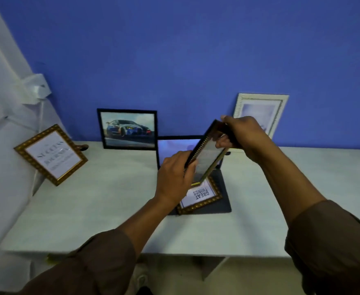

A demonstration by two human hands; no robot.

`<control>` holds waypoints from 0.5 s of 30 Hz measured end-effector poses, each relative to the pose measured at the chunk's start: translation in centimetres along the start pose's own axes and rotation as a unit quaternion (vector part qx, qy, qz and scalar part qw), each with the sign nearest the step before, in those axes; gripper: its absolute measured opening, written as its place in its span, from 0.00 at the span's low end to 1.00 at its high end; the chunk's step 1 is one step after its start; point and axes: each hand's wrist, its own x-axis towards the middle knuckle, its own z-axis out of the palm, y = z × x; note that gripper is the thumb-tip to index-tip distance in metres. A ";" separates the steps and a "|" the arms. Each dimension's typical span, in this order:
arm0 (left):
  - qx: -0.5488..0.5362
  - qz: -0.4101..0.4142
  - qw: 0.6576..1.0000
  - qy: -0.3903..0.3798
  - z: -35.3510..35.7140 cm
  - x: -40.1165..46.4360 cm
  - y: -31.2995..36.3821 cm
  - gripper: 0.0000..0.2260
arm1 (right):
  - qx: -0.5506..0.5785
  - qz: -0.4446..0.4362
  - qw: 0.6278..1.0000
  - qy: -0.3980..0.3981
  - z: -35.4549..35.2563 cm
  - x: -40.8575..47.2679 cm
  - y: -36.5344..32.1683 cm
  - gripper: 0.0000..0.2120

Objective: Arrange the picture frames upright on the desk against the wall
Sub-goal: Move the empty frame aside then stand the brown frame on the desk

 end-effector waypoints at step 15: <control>-0.356 -0.321 0.857 -0.187 16.5 7.4 4.2 0.10 | 0.105 0.113 0.974 0.165 -12.8 3.1 15.8 0.21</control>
